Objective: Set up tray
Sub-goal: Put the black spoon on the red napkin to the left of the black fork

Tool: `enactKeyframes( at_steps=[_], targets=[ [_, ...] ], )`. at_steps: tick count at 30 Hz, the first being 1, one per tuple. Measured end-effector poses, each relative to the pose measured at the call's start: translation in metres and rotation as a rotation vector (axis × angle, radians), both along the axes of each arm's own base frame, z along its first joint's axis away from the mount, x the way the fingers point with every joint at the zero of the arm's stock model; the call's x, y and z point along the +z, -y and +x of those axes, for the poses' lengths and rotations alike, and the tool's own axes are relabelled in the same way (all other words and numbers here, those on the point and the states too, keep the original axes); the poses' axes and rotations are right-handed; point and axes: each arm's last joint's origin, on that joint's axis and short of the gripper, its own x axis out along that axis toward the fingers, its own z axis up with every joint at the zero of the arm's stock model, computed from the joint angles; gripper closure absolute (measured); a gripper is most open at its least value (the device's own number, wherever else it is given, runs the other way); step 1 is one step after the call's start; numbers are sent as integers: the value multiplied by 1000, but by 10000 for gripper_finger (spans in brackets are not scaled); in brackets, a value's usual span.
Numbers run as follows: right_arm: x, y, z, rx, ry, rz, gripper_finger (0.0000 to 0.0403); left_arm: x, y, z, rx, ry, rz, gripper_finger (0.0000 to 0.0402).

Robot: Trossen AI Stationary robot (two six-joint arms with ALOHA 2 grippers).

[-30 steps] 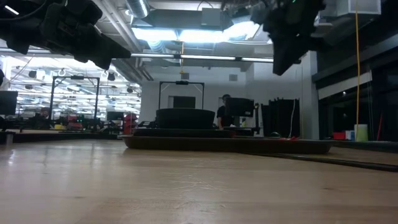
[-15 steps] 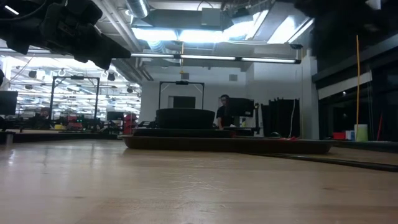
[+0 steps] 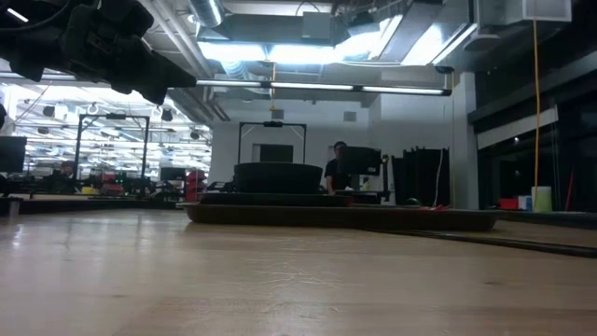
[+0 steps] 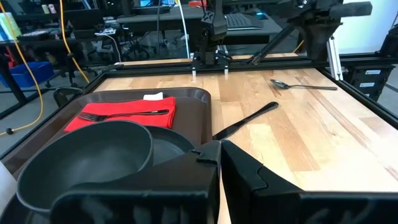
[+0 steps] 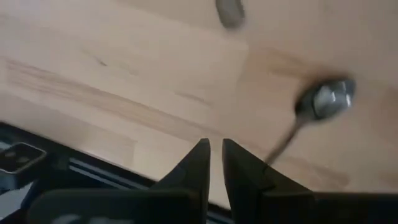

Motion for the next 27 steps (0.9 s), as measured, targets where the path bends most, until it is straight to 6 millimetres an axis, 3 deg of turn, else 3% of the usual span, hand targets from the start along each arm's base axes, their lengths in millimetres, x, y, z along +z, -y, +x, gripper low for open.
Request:
enactKeyframes(
  at_steps=[8, 27],
  targets=[
    [-15, -31, -26, -72, -55, 0, 354, 0, 0, 0, 0, 0, 0, 395],
    [-36, -38, -29, -72, -153, -56, 354, 0, 0, 0, 0, 0, 0, 398]
  ],
)
